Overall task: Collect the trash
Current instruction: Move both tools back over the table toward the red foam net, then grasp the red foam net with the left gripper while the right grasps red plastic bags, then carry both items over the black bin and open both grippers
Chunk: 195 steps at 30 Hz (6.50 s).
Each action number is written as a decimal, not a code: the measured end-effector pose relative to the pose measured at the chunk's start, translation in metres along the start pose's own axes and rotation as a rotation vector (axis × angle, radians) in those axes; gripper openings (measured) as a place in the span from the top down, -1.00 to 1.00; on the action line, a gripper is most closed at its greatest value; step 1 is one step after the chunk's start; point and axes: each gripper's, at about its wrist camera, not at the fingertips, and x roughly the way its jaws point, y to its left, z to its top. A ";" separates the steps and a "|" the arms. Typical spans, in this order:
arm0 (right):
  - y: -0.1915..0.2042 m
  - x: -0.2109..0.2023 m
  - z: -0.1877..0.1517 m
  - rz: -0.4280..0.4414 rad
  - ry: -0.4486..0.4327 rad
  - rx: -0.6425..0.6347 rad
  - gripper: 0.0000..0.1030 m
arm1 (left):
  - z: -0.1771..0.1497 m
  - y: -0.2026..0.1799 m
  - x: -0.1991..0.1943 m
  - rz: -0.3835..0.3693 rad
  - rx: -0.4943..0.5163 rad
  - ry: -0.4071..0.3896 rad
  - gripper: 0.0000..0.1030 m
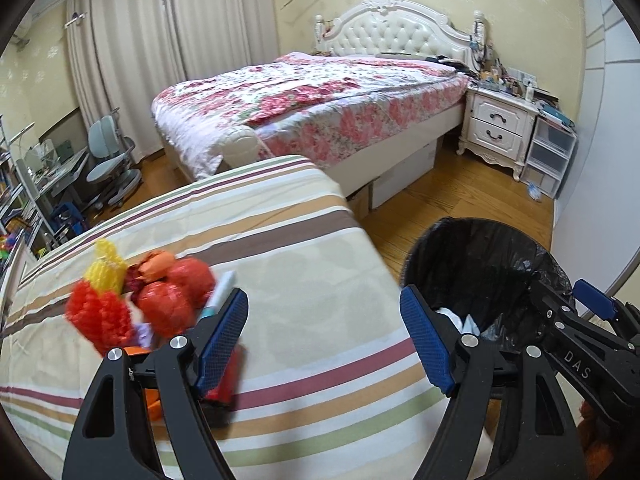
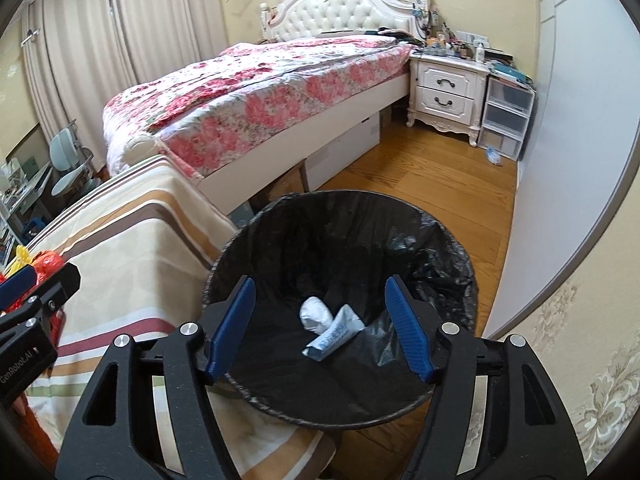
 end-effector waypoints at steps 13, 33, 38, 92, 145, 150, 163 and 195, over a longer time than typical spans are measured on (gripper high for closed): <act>0.068 -0.013 -0.004 0.097 0.004 -0.093 -0.29 | -0.026 0.090 -0.024 0.118 -0.123 0.012 -0.47; 0.138 -0.004 -0.003 0.161 0.041 -0.187 -0.31 | -0.035 0.168 -0.010 0.153 -0.221 0.071 -0.47; 0.144 0.000 -0.003 0.162 0.052 -0.194 -0.31 | -0.030 0.168 0.003 0.140 -0.201 0.080 -0.48; 0.278 -0.009 -0.015 0.315 0.091 -0.435 -0.25 | -0.079 0.289 -0.027 0.248 -0.359 0.095 -0.04; 0.091 -0.045 0.021 0.103 -0.047 -0.177 0.49 | -0.019 0.112 -0.042 -0.063 -0.116 0.003 -0.04; 0.057 -0.040 0.024 0.059 -0.049 -0.125 0.49 | -0.009 0.075 -0.030 -0.111 -0.074 0.011 -0.04; -0.002 -0.013 0.025 0.001 -0.021 -0.039 0.49 | 0.008 -0.011 0.010 -0.191 0.033 0.050 -0.04; -0.055 0.028 0.024 -0.009 0.045 0.062 0.46 | 0.014 -0.077 0.051 -0.174 0.113 0.102 -0.14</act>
